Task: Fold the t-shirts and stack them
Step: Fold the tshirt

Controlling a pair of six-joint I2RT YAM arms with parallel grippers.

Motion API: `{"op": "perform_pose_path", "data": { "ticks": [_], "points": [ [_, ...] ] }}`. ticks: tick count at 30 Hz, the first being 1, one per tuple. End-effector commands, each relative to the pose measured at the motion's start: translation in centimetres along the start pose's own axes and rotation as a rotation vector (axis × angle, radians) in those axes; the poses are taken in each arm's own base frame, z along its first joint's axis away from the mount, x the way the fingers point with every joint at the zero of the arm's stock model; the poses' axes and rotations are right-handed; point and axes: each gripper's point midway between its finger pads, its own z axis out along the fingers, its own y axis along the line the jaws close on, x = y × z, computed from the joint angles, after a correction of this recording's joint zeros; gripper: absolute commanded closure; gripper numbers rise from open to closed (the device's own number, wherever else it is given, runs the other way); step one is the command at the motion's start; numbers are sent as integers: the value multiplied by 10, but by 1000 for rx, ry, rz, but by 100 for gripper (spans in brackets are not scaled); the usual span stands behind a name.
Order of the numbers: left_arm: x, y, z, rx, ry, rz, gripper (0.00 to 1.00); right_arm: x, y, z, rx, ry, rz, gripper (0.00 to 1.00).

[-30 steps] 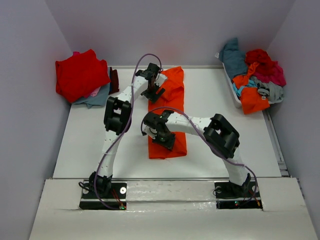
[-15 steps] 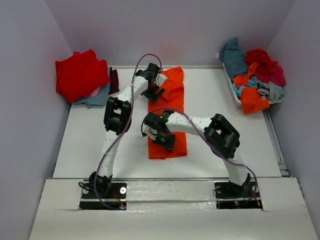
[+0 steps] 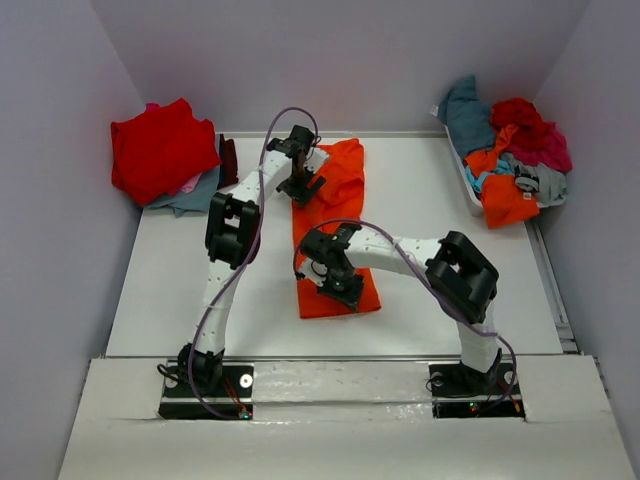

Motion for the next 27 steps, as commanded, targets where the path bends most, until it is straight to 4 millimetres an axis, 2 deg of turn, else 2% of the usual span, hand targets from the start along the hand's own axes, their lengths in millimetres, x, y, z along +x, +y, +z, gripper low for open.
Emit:
{"op": "perform_pose_path", "data": {
  "ticks": [1,7,13,16,17,18,21,23,27],
  "points": [
    [52,3,27,3,190,30,8,17,13,-12,-50,16,-21,93],
    [53,3,28,1,194,29,8,23,15,-10,-62,34,-19,93],
    [54,1,28,7,193,24,8,19,16,-10,-67,30,-15,90],
    [53,2,27,6,191,24,8,11,9,-12,-31,11,-23,79],
    [53,1,27,8,191,26,8,8,5,-13,-12,3,-21,72],
    [52,2,26,5,188,25,8,3,2,-16,6,-17,-24,59],
    [48,4,22,-1,169,28,8,-9,-12,-21,91,-51,-13,39],
    [47,4,20,-1,163,31,8,-16,-18,-25,125,-73,-11,31],
    [45,6,16,-9,146,37,8,-30,-27,-35,156,-119,0,29]
  ]
}}
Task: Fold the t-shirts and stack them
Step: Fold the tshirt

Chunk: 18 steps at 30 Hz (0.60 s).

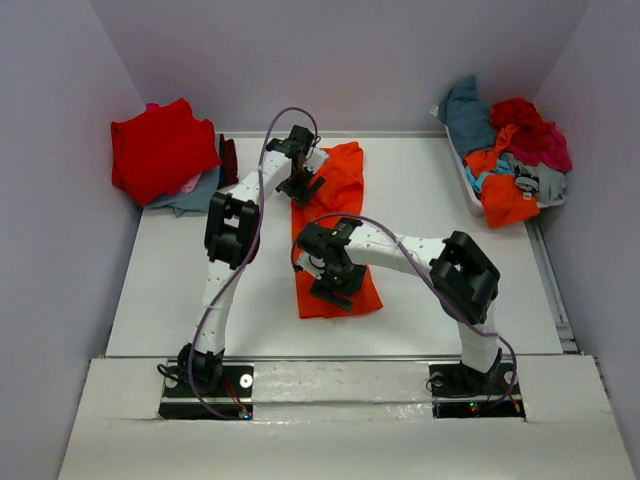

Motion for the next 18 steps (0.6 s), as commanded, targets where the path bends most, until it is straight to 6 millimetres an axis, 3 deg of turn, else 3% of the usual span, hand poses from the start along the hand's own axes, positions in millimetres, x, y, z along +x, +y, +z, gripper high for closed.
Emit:
{"op": "perform_pose_path", "data": {
  "ticks": [1,6,10,12,18],
  "points": [
    [40,7,12,-17,126,35,9,-33,-27,-27,139,-122,12,29],
    [27,12,-3,-43,59,27,9,-54,-80,-56,265,-228,135,29],
    [7,18,-26,-79,-14,22,9,-62,-141,-91,328,-327,275,29],
    [-3,18,-36,-92,-43,27,8,-70,-158,-105,351,-375,307,29],
    [-30,18,-79,-145,-138,54,8,-80,-192,-110,370,-441,384,30]
  ]
}}
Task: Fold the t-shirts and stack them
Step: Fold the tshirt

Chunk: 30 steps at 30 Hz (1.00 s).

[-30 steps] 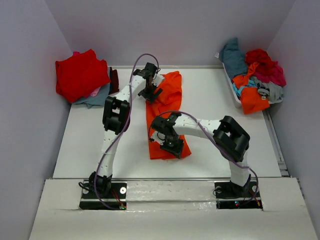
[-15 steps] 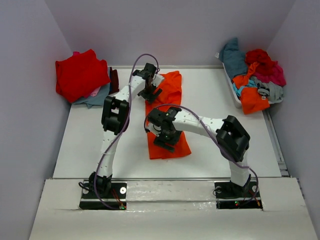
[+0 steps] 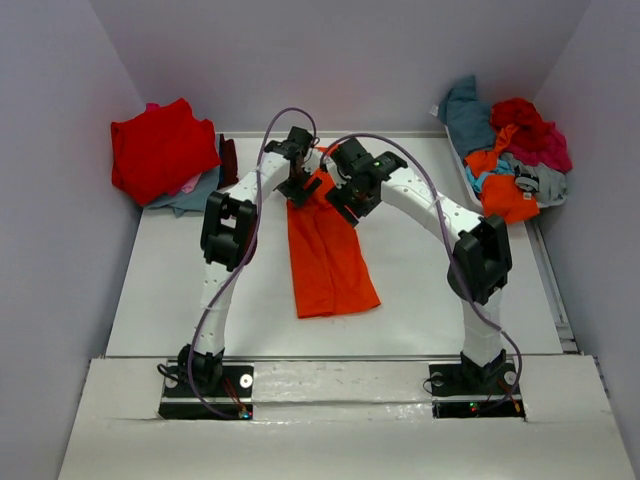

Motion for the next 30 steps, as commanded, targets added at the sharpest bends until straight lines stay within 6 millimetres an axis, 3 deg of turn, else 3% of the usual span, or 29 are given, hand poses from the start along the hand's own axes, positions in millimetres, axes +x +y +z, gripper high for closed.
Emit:
{"op": "perform_pose_path", "data": {
  "ticks": [1,5,11,13,14,19,21,22,24,25,26,27,29,30],
  "points": [
    [-38,13,-75,-86,-142,34,8,-31,-9,7,12,-81,49,30],
    [-52,13,-99,-121,-202,62,8,-41,-22,17,-5,-88,84,30],
    [-83,11,-140,-120,-344,66,8,-48,-24,12,5,-106,105,30],
    [-86,13,-148,-127,-361,63,8,-45,-32,14,29,-110,114,30],
    [-86,12,-152,-122,-368,65,8,-41,-46,16,42,-111,144,30],
    [-67,7,-167,-101,-353,57,8,-43,-68,26,31,-105,231,30],
    [-50,-2,-162,-73,-319,64,8,-45,-73,31,33,-105,242,30],
    [-47,-2,-175,-74,-338,58,8,-46,-78,36,39,-105,257,30],
    [-36,-7,-179,-55,-332,56,8,-50,-84,41,43,-118,274,30],
    [-16,-21,-173,-22,-289,72,8,-54,-92,46,53,-123,288,30],
    [-16,-19,-182,-28,-305,70,8,-57,-100,43,62,-139,302,30],
    [-3,-27,-176,1,-276,79,8,-58,-100,52,62,-133,305,30],
    [10,-34,-182,30,-266,106,8,-65,-108,62,69,-145,313,30],
    [20,-49,-178,78,-245,134,8,-65,-114,67,77,-149,326,30]
  ]
}}
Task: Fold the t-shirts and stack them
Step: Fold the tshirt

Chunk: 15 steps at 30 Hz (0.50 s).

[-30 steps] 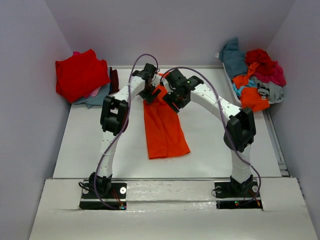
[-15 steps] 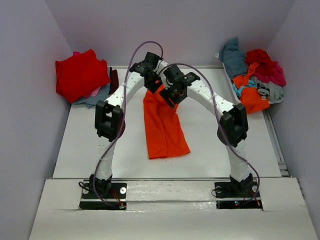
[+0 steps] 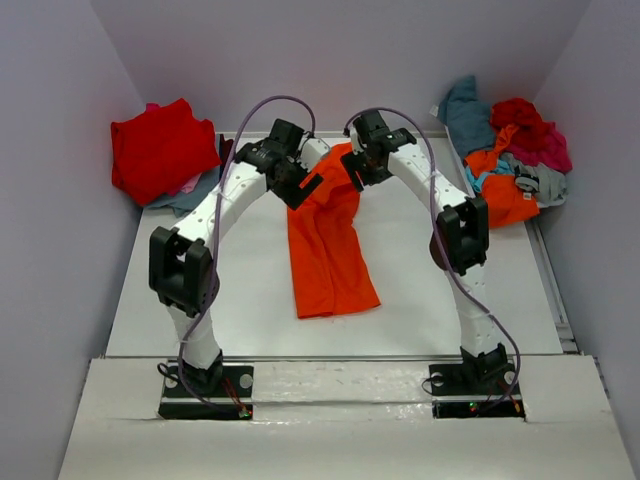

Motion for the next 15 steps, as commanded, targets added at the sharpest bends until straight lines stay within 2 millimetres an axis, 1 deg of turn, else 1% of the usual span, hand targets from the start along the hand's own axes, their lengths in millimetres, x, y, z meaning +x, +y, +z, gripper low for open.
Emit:
{"op": "perform_pose_path", "data": {
  "ticks": [1,2,3,4,5,6,7,8,9,10,11,13,14,15],
  "points": [
    [23,-34,-26,131,17,60,8,-32,-8,13,12,-91,45,30],
    [27,-45,-28,162,29,82,8,-32,-14,18,22,-94,59,30],
    [38,-63,-29,221,60,116,8,-34,-19,28,28,-100,79,30],
    [42,-71,-28,236,73,135,9,-34,-19,33,28,-99,84,30],
    [45,-76,-30,243,75,159,9,-31,-23,38,27,-83,95,30],
    [50,-89,-30,257,89,192,9,-32,-22,48,28,-80,102,30],
    [52,-93,-31,258,94,205,9,-30,-27,53,29,-75,111,30],
    [56,-96,-30,257,111,217,9,-29,-26,56,27,-73,112,30],
    [60,-102,-28,266,126,234,9,-28,-33,62,33,-78,126,30],
    [62,-102,-27,268,135,235,9,-28,-39,64,35,-82,137,30],
    [63,-107,-25,273,142,248,9,-28,-37,66,26,-86,140,30],
    [64,-106,-23,270,153,251,9,-32,-49,66,34,-106,168,30],
    [65,-112,-21,279,162,260,9,-34,-49,64,32,-114,173,30],
    [65,-116,-19,287,165,268,9,-37,-56,62,36,-130,190,30]
  ]
}}
